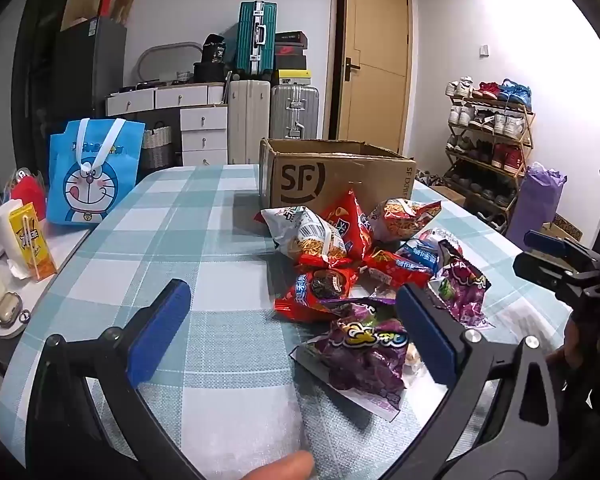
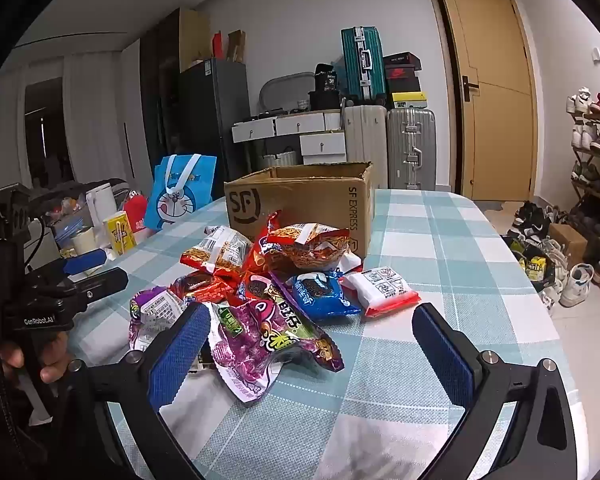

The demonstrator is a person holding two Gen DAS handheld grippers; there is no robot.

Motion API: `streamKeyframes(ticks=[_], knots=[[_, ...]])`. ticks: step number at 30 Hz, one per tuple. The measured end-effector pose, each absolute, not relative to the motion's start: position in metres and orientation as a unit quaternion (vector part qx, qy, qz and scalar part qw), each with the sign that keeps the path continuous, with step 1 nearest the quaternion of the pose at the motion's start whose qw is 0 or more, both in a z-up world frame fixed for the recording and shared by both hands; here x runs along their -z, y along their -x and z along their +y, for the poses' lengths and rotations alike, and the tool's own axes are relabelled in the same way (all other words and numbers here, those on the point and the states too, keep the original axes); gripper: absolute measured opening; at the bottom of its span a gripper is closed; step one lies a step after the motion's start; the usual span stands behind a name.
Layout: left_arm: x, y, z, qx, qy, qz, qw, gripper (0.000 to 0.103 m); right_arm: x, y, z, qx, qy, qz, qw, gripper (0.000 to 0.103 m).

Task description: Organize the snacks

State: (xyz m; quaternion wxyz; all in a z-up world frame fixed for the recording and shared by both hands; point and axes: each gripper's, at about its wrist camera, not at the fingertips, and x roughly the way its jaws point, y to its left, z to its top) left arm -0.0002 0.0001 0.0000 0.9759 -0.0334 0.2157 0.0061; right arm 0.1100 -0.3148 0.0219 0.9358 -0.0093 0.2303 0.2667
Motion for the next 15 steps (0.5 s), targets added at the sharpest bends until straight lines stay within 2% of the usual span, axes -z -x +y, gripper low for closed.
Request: streamKeyframes(ticks=[15], knots=[[0.0,0.0004,-0.0001,-0.008,0.034,0.219,0.975,0.102,-0.0219,-0.1098,-0.3152,-0.268,0.01,0.237,0.934,0.103]])
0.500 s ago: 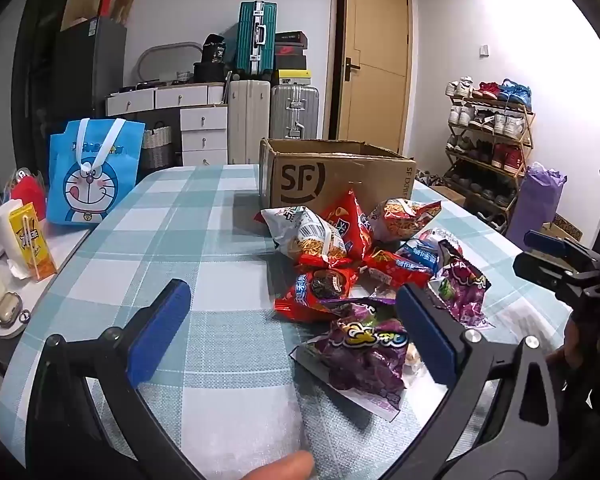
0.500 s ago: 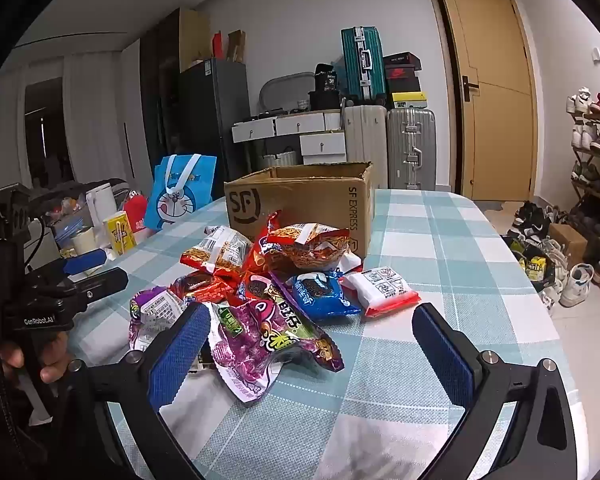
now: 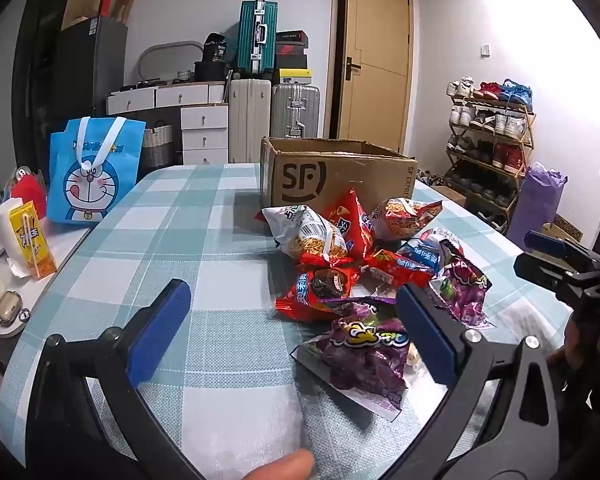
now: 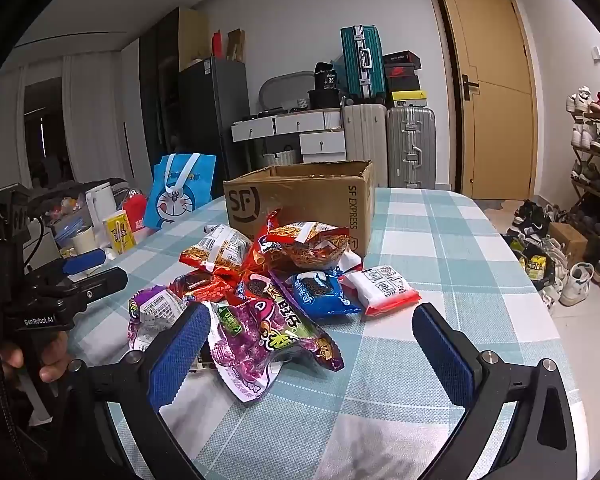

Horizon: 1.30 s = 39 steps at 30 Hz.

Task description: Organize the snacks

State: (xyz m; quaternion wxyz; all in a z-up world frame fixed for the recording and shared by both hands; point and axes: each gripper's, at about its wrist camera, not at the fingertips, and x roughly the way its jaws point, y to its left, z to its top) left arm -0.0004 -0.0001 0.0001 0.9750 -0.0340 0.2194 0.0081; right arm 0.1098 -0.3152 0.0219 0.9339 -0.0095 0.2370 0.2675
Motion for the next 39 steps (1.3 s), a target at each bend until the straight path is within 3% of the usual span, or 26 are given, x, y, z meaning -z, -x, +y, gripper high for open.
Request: streamKeyframes(ticks=[39], knots=[[-0.0005,0.0008,-0.0001,-0.009,0.034,0.221,0.975,0.102,-0.0184,-0.1109,-0.3127,-0.268,0.012,0.238,0.933,0.103]])
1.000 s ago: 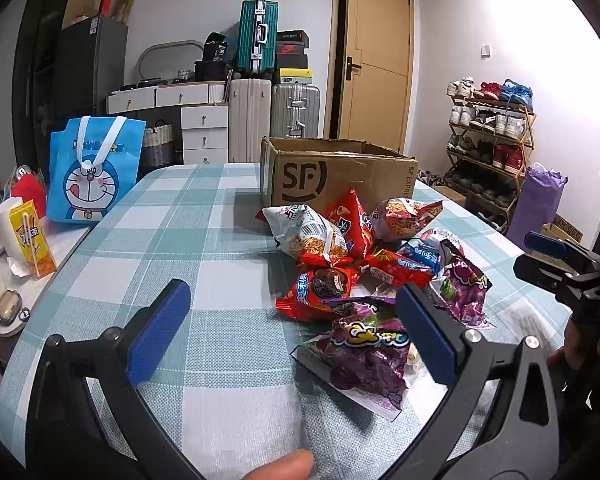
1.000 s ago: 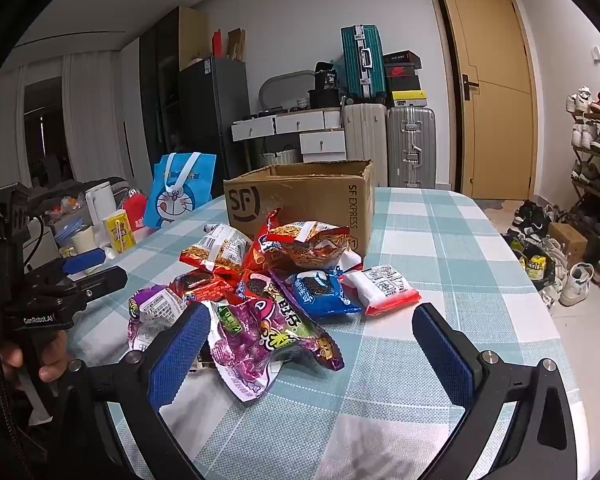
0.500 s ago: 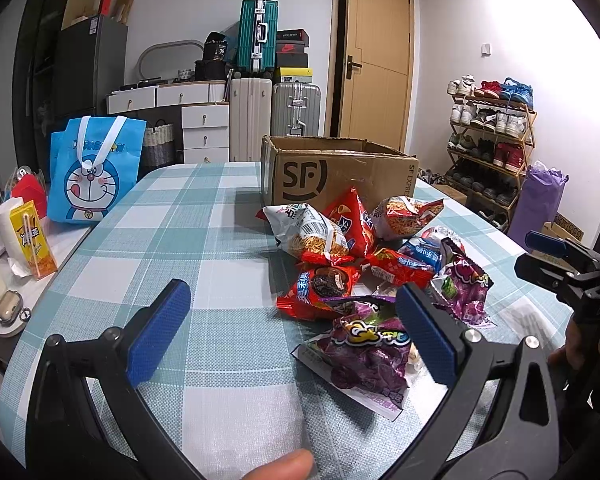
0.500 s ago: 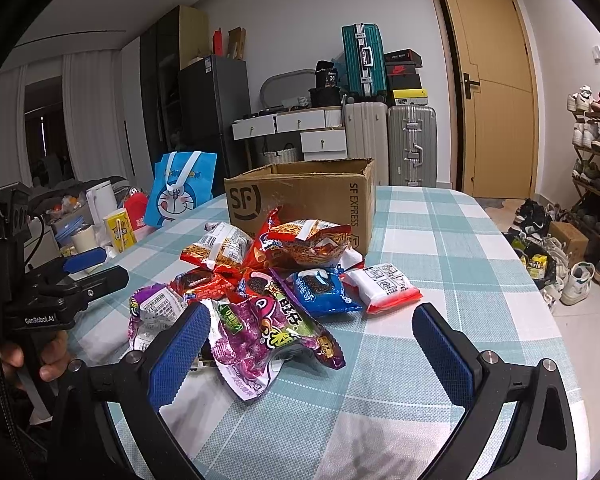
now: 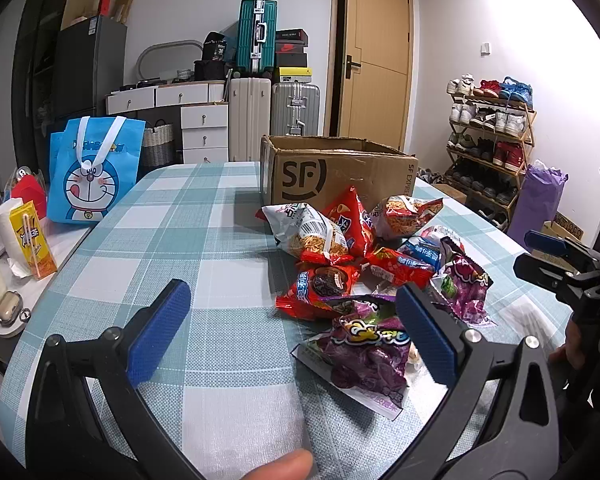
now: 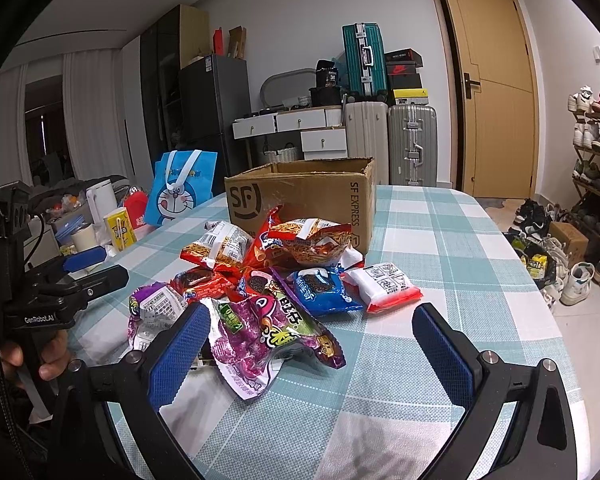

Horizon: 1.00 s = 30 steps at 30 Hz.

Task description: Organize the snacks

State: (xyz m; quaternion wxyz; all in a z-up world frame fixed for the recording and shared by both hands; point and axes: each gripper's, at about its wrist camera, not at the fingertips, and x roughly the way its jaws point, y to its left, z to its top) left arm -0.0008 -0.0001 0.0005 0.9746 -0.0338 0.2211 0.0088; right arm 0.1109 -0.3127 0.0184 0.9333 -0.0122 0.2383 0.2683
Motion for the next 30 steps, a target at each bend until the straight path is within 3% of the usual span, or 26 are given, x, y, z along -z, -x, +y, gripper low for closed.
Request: streamKeyframes(ticks=[30], knots=[[0.0,-0.004,-0.015,0.025,0.019,0.251,0.968,0.102,-0.016,-0.119,-0.31,-0.268,0.015,0.264,0.927,0.103]])
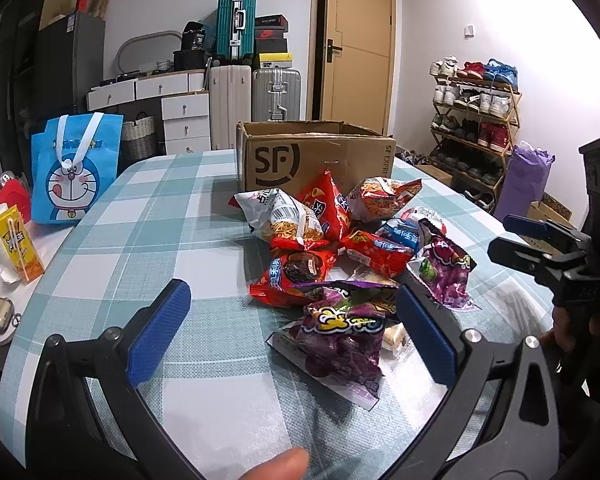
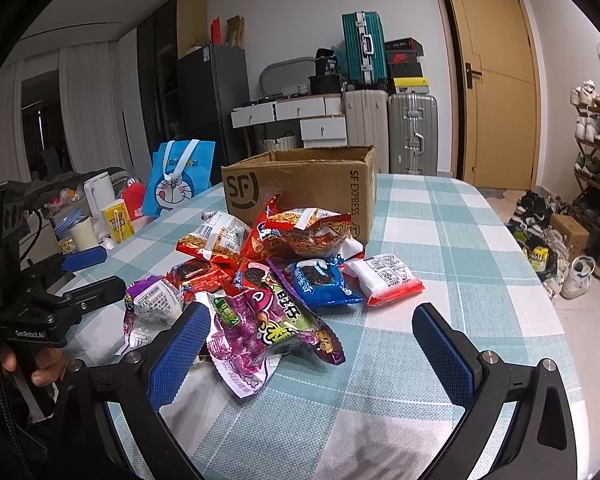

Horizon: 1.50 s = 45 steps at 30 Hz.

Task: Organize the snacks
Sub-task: 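Move both tools down toward the purple candy bags in the pile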

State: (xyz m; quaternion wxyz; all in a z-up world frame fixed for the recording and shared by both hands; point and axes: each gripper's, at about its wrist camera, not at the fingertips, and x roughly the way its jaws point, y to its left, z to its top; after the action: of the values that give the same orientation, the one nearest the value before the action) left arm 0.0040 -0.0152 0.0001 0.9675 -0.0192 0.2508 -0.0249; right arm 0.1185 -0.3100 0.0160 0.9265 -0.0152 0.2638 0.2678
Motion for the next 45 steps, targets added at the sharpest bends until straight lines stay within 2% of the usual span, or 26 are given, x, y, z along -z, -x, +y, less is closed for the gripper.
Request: streamKeyframes(ticks=[13,26,33,36,45], knots=[[0.007,-0.015,-0.021,0.039,0.013,0.285,0.958,0.102,-0.007,-0.141,-0.296,-0.28,0.03,0.336,0.899,0.103],[0.02,-0.034,-0.033,0.061,-0.011,0.342,0.938,0.101,0.01,-0.146,-0.252,-0.314,0.111,0.379,0.863,0.103],[0.024,-0.044,-0.032,0.076,0.002,0.364,0.928,0.085,0.011,-0.157,-0.246,-0.314,0.137,0.387,0.856,0.103],[0.028,-0.048,-0.034,0.083,-0.001,0.377,0.923,0.072,0.012,-0.161,-0.247,-0.315,0.146,0.39,0.853,0.103],[0.029,-0.049,-0.035,0.094,0.007,0.377,0.921,0.05,0.008,-0.166,-0.244,-0.348,0.168,0.386,0.838,0.103]])
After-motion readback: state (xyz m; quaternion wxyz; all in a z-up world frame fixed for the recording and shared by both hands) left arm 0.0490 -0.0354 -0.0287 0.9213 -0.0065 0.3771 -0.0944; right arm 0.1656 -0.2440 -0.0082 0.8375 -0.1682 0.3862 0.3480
